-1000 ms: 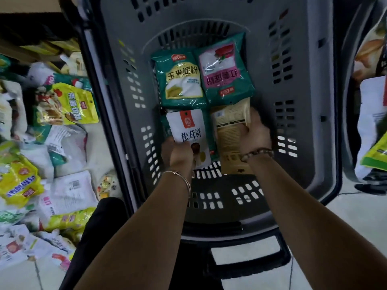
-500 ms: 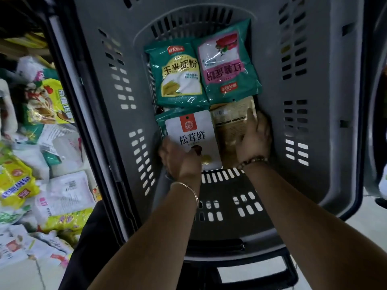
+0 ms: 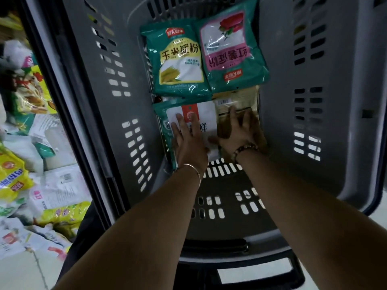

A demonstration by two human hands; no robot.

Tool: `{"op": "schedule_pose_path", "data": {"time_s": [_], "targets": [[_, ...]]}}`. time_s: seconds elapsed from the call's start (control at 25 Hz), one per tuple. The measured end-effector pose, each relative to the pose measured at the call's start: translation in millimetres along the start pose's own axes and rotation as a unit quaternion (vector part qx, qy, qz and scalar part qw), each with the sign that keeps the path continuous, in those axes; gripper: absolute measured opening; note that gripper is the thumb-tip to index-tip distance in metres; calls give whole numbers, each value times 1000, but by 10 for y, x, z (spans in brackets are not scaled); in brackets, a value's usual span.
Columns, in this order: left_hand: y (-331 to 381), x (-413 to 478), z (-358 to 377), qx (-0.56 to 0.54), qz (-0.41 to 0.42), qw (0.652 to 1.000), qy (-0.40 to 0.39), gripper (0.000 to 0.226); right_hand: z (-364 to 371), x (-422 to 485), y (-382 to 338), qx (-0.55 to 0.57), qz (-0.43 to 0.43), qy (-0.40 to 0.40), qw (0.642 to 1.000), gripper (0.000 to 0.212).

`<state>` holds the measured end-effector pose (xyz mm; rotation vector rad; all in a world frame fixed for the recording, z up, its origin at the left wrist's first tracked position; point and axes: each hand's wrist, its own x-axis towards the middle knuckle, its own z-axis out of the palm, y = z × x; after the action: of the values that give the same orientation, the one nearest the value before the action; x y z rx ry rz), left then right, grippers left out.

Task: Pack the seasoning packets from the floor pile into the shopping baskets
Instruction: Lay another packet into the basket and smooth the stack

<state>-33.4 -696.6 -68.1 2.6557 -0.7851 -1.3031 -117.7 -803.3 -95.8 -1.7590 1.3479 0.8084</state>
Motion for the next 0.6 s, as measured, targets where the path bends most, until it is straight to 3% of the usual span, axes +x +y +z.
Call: {"op": "schedule_pose_path", "data": {"time_s": [0.16,0.32,0.44,0.6], "targets": [[-22,32,45,19,13,1000,10,112,22,27,1,-13,4,2,1000,114],[10,11,-197,17,14,999,-44,106,-155,-30,-55,-34,14,-4,999,103],[137,-171,-559,-29,33,998,-38,90,-343,-191,-195,-24,-3,47,999,91],[266,-630,-1241,-156,165,972,63,60,-588,-630,-590,67,-45,194,978,71]]}}
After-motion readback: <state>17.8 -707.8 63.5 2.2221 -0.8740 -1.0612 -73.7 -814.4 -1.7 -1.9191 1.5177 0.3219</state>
